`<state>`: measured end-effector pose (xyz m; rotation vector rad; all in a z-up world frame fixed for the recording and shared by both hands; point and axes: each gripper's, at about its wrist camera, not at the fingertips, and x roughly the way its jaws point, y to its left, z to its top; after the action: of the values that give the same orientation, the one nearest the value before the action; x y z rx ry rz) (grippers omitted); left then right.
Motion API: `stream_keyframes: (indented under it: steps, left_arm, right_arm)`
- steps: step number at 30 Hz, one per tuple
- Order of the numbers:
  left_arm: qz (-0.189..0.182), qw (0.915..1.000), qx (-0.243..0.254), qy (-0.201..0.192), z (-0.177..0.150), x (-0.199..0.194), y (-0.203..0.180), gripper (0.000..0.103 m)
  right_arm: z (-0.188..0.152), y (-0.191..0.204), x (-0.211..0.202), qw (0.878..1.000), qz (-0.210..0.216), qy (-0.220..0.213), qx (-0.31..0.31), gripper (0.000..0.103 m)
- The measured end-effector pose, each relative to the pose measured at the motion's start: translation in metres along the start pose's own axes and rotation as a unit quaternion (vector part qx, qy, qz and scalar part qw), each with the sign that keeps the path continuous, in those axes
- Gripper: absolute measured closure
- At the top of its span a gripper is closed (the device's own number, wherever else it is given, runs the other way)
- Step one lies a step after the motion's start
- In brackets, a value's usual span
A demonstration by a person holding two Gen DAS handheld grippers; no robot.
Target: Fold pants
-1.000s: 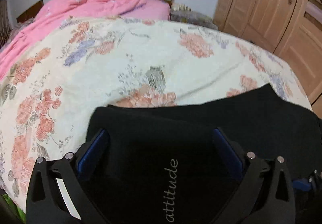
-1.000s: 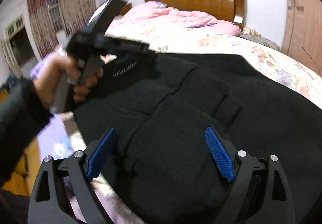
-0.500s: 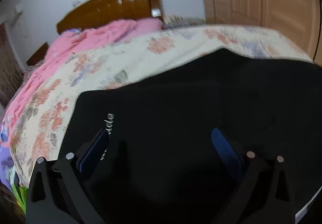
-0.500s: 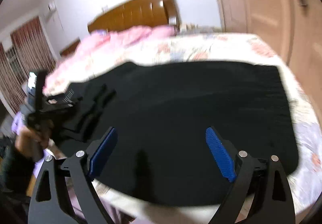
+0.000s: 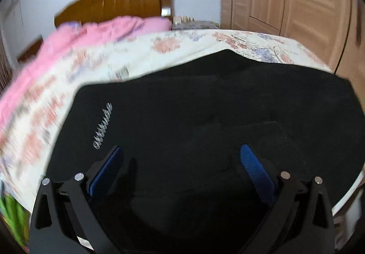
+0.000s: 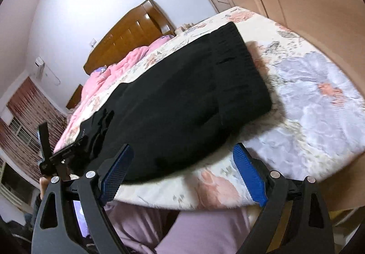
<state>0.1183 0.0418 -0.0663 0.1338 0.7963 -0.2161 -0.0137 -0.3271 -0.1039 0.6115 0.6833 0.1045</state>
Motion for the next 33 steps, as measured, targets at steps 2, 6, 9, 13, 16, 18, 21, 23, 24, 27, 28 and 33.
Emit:
stream_keyframes:
  steps: [2, 6, 9, 13, 16, 18, 21, 23, 24, 27, 28, 33]
  left_arm:
    - [-0.006, 1.0, -0.002, 0.0, -0.002, 0.001, 0.001, 0.001]
    - [0.004, 0.9999, 0.008, -0.014, -0.007, -0.001, -0.003, 0.001]
    - [-0.006, 0.9999, -0.004, -0.012, -0.008, 0.001, 0.0, 0.001]
    - [-0.013, 0.9998, -0.01, -0.01, -0.009, 0.002, 0.004, 0.001]
    - [-0.012, 0.9998, -0.012, -0.013, -0.01, 0.002, 0.004, 0.001]
    - [-0.012, 0.9997, -0.015, -0.016, -0.01, 0.002, 0.003, 0.001]
    - [-0.012, 0.9996, -0.018, -0.016, -0.01, 0.003, 0.004, 0.001]
    - [-0.012, 0.9997, -0.017, -0.016, -0.01, 0.003, 0.004, 0.001]
    - [-0.013, 0.9997, -0.017, -0.015, -0.011, 0.003, 0.004, 0.001]
    - [-0.014, 0.9996, -0.019, -0.015, -0.012, 0.003, 0.004, 0.001]
    - [-0.014, 0.9996, -0.02, -0.015, -0.012, 0.003, 0.004, 0.001]
    - [-0.014, 0.9995, -0.022, -0.015, -0.012, 0.002, 0.006, 0.001]
  right_arm:
    - [0.01, -0.001, 0.011, 1.0, -0.003, -0.002, 0.004, 0.016]
    - [0.015, 0.003, 0.02, 1.0, -0.015, 0.001, 0.012, 0.013]
    - [0.013, 0.003, 0.02, 1.0, -0.02, -0.004, 0.012, 0.013]
    - [0.013, 0.002, 0.019, 0.999, -0.033, -0.003, 0.028, 0.02]
    - [0.012, -0.001, 0.018, 0.998, -0.032, -0.017, 0.047, 0.022]
    - [0.012, -0.004, 0.018, 0.997, -0.024, -0.037, 0.069, 0.02]
    - [0.008, -0.008, 0.015, 0.992, 0.004, -0.086, 0.089, 0.02]
    - [0.007, -0.003, 0.018, 0.993, -0.018, -0.09, 0.069, 0.02]
    - [0.007, 0.0, 0.02, 0.994, -0.032, -0.085, 0.058, 0.02]
    - [0.005, 0.011, 0.024, 0.995, -0.069, -0.057, 0.036, 0.019]
    - [0.006, 0.011, 0.023, 0.995, -0.072, -0.049, 0.041, 0.019]
    - [0.005, 0.014, 0.019, 0.995, -0.083, -0.022, 0.044, 0.02]
